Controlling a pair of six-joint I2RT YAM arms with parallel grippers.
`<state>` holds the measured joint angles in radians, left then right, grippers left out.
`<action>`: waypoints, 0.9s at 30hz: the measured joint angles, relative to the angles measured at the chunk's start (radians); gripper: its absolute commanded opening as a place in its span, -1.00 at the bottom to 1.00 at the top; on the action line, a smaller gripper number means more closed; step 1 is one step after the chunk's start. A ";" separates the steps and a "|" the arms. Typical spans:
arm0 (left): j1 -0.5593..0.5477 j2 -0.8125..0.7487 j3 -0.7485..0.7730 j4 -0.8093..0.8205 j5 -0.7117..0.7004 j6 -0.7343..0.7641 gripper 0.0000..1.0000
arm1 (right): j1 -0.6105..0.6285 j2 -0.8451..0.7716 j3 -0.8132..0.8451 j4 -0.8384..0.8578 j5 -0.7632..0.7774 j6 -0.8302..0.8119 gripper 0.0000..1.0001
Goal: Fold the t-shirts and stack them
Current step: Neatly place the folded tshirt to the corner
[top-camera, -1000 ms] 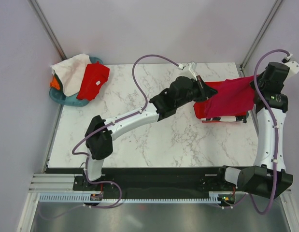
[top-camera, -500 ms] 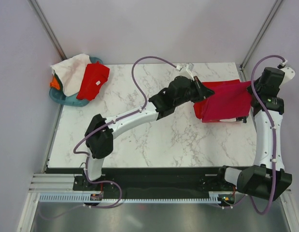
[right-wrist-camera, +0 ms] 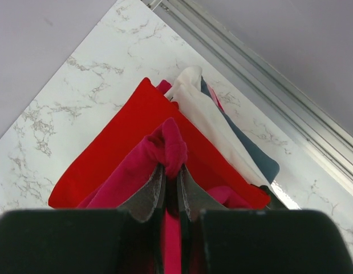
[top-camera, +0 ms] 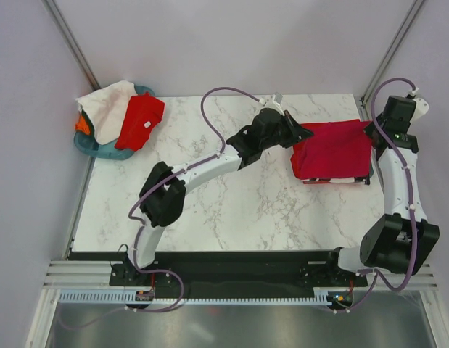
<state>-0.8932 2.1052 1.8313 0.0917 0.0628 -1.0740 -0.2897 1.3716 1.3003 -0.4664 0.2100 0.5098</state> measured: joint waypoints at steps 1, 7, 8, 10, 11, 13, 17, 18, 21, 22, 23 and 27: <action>0.005 0.011 0.007 0.002 0.001 -0.003 -0.95 | 0.000 0.014 0.001 0.003 0.000 0.000 -1.00; 0.053 0.137 0.156 -0.002 0.010 -0.012 -0.93 | 0.000 0.121 0.040 0.079 -0.034 0.006 -0.95; 0.062 0.166 0.191 0.002 0.008 -0.013 -0.93 | 0.000 0.144 0.047 0.100 -0.039 0.007 -0.91; 0.080 0.239 0.276 0.001 0.002 -0.022 -0.56 | 0.000 0.193 0.061 0.138 -0.050 0.010 0.16; 0.089 0.282 0.321 0.007 -0.001 -0.028 -0.34 | 0.000 0.224 0.071 0.161 -0.059 0.016 0.56; 0.105 0.361 0.401 0.008 0.001 -0.050 0.23 | -0.001 0.300 0.104 0.198 -0.082 0.018 0.75; 0.140 0.462 0.464 -0.019 0.006 -0.087 0.89 | -0.002 0.459 0.213 0.222 -0.142 0.018 0.75; 0.146 0.467 0.463 -0.042 0.006 -0.087 0.89 | -0.002 0.470 0.211 0.222 -0.153 0.018 0.75; 0.163 0.452 0.441 -0.099 -0.020 -0.052 0.89 | -0.002 0.450 0.166 0.243 -0.169 0.017 0.72; 0.164 0.433 0.420 -0.116 -0.038 -0.032 0.89 | -0.002 0.433 0.146 0.254 -0.174 0.016 0.71; 0.164 0.408 0.396 -0.138 -0.053 -0.013 0.89 | -0.002 0.408 0.128 0.255 -0.180 0.015 0.71; 0.158 0.251 0.263 -0.201 -0.112 0.079 0.90 | 0.002 0.303 0.095 0.260 -0.186 -0.003 0.76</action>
<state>-0.7357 2.3566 2.0945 -0.1097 -0.0494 -0.9951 -0.2882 1.6745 1.3952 -0.2066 0.0242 0.5072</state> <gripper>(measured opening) 0.945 0.865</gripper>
